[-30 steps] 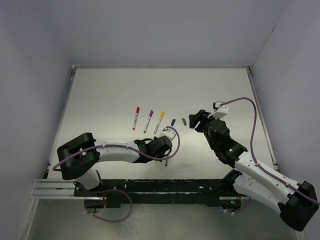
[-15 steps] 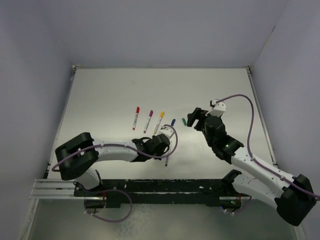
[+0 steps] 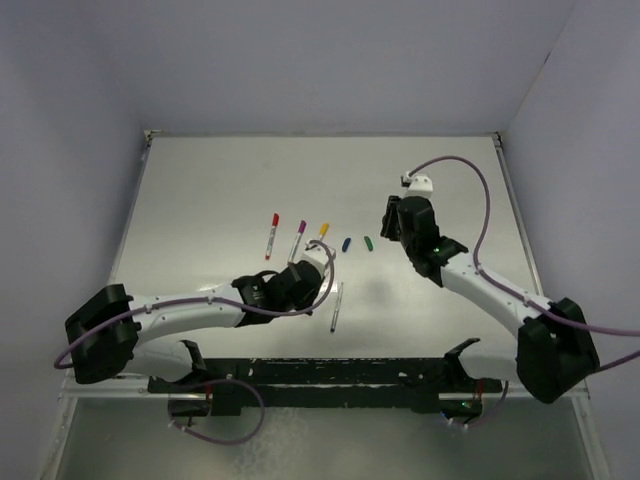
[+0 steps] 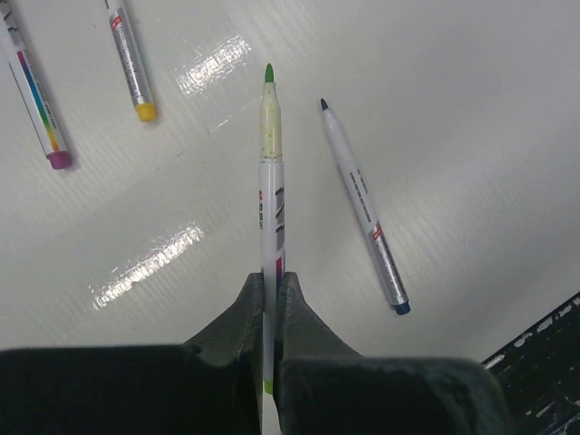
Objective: Insert the pens into the pen caps
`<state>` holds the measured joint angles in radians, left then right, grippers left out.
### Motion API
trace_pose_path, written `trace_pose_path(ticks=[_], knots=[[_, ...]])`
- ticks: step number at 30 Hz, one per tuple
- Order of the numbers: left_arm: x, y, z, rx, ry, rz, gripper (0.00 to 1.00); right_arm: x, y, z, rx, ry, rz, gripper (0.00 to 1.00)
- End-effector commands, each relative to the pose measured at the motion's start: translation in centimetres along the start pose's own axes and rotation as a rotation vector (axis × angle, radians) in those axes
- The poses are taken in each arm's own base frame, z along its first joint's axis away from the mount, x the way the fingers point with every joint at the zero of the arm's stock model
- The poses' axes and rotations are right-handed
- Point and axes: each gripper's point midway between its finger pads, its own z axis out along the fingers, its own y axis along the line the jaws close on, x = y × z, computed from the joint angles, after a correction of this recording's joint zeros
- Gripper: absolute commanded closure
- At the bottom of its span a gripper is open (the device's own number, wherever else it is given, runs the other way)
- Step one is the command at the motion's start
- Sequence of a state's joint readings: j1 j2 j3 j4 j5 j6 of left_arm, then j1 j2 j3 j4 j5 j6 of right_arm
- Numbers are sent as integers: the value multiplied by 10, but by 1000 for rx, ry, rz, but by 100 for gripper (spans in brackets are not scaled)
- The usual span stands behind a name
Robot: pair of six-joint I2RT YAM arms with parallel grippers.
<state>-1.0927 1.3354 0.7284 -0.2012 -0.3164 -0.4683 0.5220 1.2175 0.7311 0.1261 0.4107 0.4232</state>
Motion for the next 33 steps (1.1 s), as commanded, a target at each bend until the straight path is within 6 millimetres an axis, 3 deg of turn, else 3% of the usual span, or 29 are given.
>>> trace_pose_path(ticks=[1, 8, 13, 22, 27, 28, 33], knots=[[-16, 3, -14, 34, -79, -44, 100, 17, 20, 22, -98, 151, -90, 63], [-29, 3, -25, 175, -182, -153, 100, 62, 29, 47, -134, 300, -132, 61], [-34, 7, -32, 196, -209, -170, 100, 69, 30, 57, -123, 322, -143, 59], [-37, -3, -27, 264, -205, -187, 100, 78, 33, 74, -110, 365, -168, 58], [-40, -10, -28, 337, -214, -225, 100, 95, 25, 79, -71, 413, -184, 58], [-40, -10, -28, 347, -214, -229, 100, 85, 30, 83, -77, 392, -176, 59], [-41, -13, -28, 376, -211, -242, 100, 90, 27, 87, -57, 408, -181, 60]])
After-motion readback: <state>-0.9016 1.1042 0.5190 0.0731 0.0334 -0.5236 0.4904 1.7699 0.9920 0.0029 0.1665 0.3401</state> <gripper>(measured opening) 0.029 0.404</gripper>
